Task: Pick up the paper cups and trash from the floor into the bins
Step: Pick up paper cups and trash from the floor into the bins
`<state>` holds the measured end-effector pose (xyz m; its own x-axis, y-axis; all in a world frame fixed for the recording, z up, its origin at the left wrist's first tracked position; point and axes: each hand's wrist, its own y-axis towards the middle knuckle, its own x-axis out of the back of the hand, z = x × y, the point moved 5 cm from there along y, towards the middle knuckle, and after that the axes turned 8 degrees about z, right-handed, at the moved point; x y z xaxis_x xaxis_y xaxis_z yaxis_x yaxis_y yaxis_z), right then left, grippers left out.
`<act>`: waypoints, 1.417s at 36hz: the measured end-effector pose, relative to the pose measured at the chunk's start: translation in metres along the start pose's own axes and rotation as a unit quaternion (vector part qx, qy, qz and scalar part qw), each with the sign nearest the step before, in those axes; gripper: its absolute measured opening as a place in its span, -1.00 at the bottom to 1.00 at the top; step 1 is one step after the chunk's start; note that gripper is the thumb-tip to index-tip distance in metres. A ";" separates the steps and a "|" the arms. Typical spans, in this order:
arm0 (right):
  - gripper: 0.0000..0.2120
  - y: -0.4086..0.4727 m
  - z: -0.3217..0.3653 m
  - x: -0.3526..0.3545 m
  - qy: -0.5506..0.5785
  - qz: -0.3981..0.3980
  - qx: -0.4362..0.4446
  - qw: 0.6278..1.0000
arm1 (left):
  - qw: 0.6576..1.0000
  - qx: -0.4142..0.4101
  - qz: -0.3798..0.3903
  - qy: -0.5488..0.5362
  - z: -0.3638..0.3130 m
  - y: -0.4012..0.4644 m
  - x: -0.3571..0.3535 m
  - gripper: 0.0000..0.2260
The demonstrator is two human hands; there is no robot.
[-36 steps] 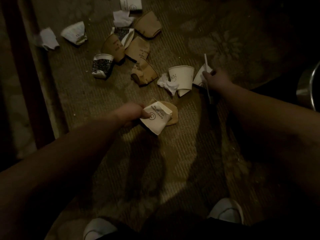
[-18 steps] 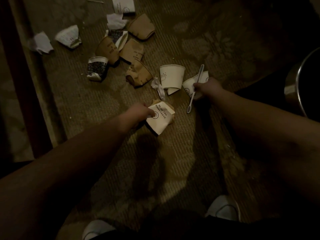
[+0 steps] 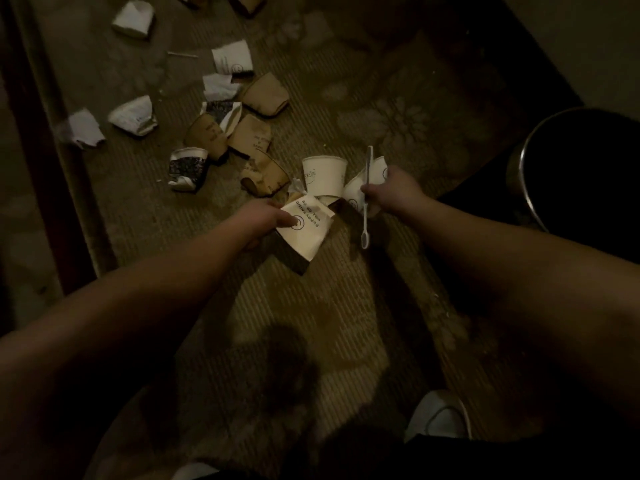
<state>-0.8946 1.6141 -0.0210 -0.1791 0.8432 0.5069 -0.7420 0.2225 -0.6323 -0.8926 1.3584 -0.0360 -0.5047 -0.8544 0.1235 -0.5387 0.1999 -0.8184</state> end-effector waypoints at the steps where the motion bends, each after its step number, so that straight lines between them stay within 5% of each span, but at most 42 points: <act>1: -0.47 -0.005 0.010 0.005 -0.006 0.003 0.011 1.000 | 1.000 -0.010 -0.006 0.001 -0.008 -0.004 0.004 -0.39; 6: -0.38 -0.040 0.071 0.051 -0.052 -0.027 0.085 0.995 | 0.998 -0.059 -0.005 0.008 -0.061 -0.030 0.016 -0.50; 10: -0.40 -0.081 0.103 0.104 -0.060 -0.088 0.116 0.988 | 0.995 -0.096 0.001 -0.013 -0.109 -0.058 0.009 -0.80; 15: -0.48 -0.137 0.112 0.173 -0.138 -0.137 0.150 0.969 | 0.987 -0.155 0.028 -0.025 -0.162 -0.084 -0.015 -0.72; 29: -0.36 -0.214 0.002 0.311 -0.068 -0.267 0.011 0.961 | 0.966 -0.214 0.131 0.070 -0.263 -0.127 -0.183 -0.60; 51: -0.26 -0.180 -0.090 0.274 -0.034 -0.188 -0.077 0.978 | 0.926 -0.237 0.045 0.291 -0.243 -0.104 -0.275 -0.35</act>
<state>-0.7520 1.8490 0.1786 0.0417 0.6538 0.7556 -0.6585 0.5867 -0.4713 -0.8614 1.6892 0.1516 -0.7662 -0.4480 0.4608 -0.6421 0.5643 -0.5190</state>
